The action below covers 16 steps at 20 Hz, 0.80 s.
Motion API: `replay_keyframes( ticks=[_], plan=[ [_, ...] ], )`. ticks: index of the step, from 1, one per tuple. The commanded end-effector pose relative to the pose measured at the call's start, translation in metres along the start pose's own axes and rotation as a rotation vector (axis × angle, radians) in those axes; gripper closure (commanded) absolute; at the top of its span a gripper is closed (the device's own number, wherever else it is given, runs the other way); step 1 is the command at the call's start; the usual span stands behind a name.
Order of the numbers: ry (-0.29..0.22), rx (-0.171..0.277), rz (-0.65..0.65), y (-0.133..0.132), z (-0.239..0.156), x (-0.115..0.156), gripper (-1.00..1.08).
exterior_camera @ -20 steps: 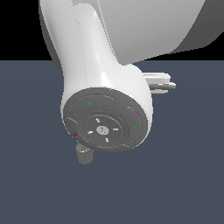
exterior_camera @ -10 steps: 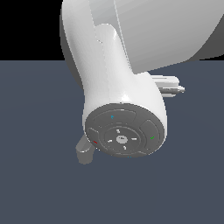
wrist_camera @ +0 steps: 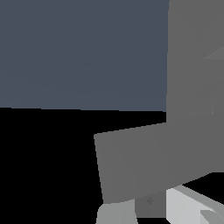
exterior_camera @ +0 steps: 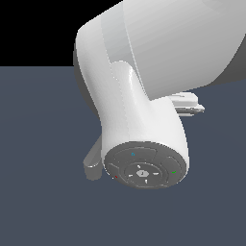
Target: Turn on the faucet by rotating a designated handle.
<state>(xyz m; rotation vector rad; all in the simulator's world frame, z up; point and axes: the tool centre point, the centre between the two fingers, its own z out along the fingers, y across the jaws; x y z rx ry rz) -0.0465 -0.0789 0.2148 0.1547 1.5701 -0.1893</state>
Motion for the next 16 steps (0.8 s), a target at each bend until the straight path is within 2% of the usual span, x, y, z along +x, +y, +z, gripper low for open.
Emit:
replay_keyframes(
  ticks=[1,16],
  plan=[
    [-0.001,0.000,0.000,-0.002,0.001,0.005,1.08],
    [-0.003,0.003,0.000,-0.014,0.001,0.038,1.08]
  ],
)
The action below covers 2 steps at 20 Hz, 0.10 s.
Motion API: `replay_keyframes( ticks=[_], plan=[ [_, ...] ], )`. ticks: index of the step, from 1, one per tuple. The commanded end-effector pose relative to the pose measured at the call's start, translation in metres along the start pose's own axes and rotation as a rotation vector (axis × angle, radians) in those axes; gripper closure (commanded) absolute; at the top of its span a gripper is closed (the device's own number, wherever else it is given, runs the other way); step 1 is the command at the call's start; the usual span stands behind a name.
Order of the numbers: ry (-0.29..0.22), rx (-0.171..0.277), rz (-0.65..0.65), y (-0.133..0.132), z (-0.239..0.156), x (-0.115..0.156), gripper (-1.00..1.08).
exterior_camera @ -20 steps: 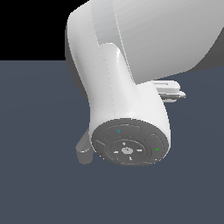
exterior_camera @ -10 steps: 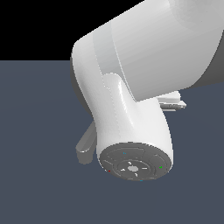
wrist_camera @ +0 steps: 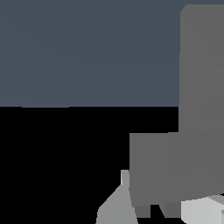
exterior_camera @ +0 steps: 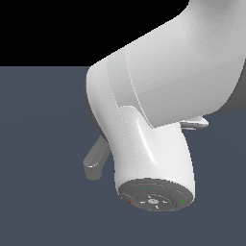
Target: Turn on the faucet by rotating a designated handle.
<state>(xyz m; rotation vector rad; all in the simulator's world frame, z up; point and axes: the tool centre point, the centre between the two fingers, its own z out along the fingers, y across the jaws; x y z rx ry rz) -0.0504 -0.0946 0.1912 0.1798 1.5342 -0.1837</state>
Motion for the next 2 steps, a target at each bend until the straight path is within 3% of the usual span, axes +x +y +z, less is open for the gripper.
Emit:
replay_keyframes(
  ticks=[1,2],
  plan=[
    [0.029,-0.011,-0.023,0.0009,0.0013,0.0162,1.08],
    [0.029,-0.011,-0.023,0.0009,0.0013,0.0162,1.08]
  ],
)
